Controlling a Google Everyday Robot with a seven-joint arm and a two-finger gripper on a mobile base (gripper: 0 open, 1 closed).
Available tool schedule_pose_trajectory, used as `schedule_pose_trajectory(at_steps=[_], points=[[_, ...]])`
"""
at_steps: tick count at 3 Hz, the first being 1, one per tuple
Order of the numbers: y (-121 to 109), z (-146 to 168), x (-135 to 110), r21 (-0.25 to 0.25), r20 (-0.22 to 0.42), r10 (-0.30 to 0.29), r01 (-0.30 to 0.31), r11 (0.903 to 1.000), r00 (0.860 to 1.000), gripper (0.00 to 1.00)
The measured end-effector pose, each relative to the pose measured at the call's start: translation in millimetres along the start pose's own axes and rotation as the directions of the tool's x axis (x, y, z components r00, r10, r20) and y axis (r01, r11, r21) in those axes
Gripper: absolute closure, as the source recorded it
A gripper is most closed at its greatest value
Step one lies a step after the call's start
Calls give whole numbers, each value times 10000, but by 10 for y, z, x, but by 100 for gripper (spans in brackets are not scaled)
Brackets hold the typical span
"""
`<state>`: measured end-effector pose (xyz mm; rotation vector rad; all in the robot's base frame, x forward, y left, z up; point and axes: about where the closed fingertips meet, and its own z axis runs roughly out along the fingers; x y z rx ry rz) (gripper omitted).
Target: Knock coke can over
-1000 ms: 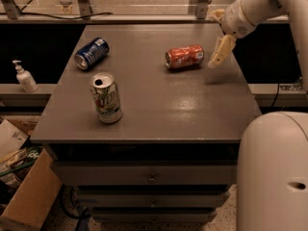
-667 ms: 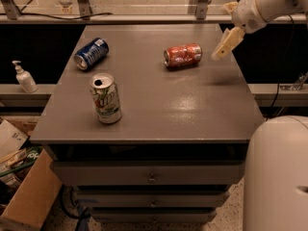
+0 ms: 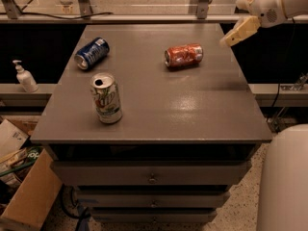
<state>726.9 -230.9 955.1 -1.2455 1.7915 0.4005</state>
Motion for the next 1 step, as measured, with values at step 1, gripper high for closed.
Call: schedule_pose_trajectory(at_steps=[1], points=[[0,4,1,-3,-2,-6,6,10000,10000,0]])
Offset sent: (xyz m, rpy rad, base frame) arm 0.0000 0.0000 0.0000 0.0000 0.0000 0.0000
